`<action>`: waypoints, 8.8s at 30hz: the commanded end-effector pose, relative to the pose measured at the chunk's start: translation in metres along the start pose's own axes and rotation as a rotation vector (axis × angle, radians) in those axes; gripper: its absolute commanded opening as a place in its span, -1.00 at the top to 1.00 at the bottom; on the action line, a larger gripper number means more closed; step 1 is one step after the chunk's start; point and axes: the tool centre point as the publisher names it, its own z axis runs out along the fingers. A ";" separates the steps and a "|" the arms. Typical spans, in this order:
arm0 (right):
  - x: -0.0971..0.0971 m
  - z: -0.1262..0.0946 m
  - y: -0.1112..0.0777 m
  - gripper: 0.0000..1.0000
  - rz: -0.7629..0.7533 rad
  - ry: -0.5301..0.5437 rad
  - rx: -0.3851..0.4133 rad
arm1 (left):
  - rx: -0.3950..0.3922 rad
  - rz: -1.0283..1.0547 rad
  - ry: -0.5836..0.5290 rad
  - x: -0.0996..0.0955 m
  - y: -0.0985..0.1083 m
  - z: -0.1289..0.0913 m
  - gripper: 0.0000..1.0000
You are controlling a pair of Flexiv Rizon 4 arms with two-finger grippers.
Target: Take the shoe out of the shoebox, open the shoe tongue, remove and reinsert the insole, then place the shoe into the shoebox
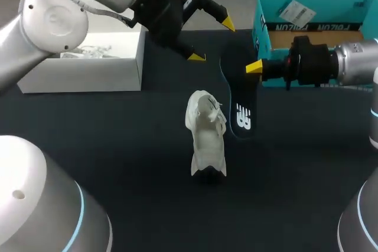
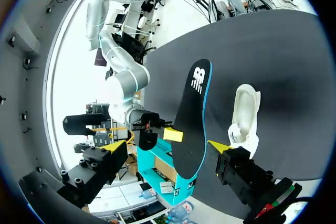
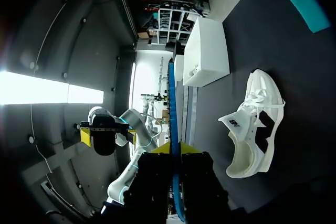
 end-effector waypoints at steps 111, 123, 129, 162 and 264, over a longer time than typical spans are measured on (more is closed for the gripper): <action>0.029 0.003 0.008 -1.00 -0.020 0.076 0.000 | -0.034 -0.136 -0.515 0.036 0.014 0.074 1.00; 0.020 -0.040 -0.014 -1.00 -0.005 -0.030 -0.066 | -0.027 -0.187 -0.498 0.041 0.015 0.060 1.00; 0.025 -0.060 -0.025 -1.00 0.010 -0.103 -0.088 | -0.021 -0.198 -0.496 0.041 0.012 0.057 1.00; 0.019 -0.139 -0.087 -1.00 0.065 -0.244 -0.162 | 0.013 -0.255 -0.491 0.037 -0.002 0.042 1.00; 0.037 -0.220 -0.085 -1.00 0.097 -0.329 -0.273 | 0.397 -0.766 -0.319 0.058 -0.117 0.001 1.00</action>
